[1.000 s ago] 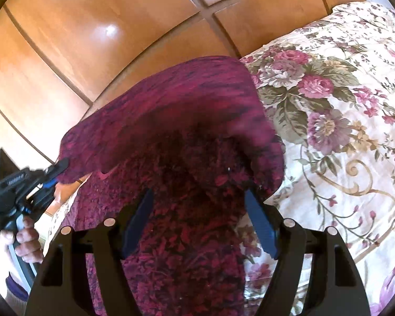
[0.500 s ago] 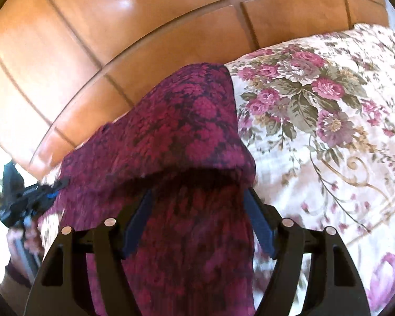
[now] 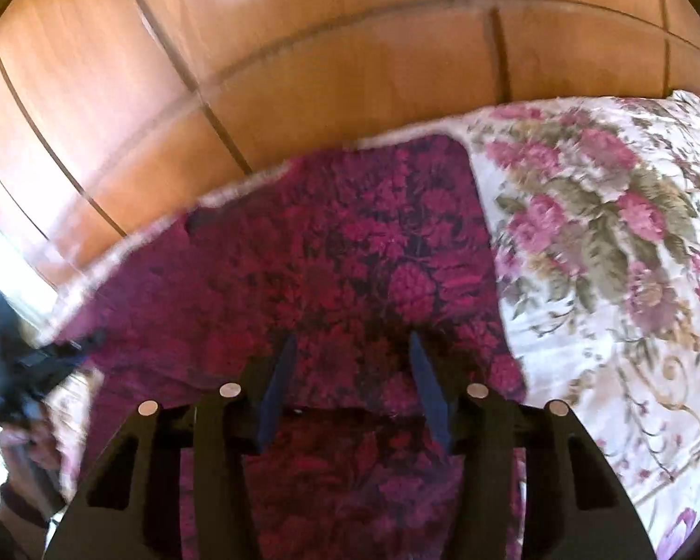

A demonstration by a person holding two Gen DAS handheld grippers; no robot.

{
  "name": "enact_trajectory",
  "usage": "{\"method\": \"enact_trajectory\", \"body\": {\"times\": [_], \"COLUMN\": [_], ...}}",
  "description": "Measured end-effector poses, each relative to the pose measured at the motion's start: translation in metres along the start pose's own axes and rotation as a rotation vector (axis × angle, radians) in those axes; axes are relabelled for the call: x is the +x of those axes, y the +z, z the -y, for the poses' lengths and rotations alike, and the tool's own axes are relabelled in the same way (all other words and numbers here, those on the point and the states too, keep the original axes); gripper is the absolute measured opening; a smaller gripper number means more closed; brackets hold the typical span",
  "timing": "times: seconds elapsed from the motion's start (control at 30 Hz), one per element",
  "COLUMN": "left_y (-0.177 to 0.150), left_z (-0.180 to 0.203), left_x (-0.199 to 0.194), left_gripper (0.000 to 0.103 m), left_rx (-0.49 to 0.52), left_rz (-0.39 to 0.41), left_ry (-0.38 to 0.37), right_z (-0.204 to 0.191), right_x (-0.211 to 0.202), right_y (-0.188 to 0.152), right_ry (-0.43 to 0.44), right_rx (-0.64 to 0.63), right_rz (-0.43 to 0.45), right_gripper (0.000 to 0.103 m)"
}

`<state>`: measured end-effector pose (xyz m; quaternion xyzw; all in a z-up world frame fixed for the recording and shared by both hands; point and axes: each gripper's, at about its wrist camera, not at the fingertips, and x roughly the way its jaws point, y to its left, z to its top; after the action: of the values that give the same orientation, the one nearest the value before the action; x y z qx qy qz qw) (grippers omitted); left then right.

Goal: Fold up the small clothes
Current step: 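Release the folded sleeve from the left tool onto the sweater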

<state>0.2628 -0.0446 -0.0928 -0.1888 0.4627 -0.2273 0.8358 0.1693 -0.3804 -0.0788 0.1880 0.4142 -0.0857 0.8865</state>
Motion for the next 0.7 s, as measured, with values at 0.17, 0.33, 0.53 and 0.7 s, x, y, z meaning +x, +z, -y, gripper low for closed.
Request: {"method": "enact_trajectory", "body": {"times": [0.17, 0.33, 0.53, 0.7], "left_y": [-0.014, -0.020, -0.023, -0.012], "left_z": [0.000, -0.012, 0.005, 0.010], "left_x": [0.012, -0.001, -0.025, 0.004], "left_gripper": [0.008, 0.021, 0.021, 0.021], "left_rx": [0.048, -0.023, 0.056, 0.078], "left_rz": [-0.015, 0.019, 0.101, 0.016], "left_ry": [0.081, 0.071, 0.131, 0.189], "right_z": [-0.019, -0.030, -0.036, -0.038], "right_x": [0.011, 0.014, -0.007, 0.016], "right_y": [-0.017, -0.022, -0.007, 0.022], "right_ry": [-0.134, -0.212, -0.145, -0.164], "right_rx": [-0.121, -0.178, -0.126, -0.109], "right_rz": [0.071, 0.082, 0.109, 0.085], "right_gripper": [0.050, 0.052, 0.067, 0.072]}}
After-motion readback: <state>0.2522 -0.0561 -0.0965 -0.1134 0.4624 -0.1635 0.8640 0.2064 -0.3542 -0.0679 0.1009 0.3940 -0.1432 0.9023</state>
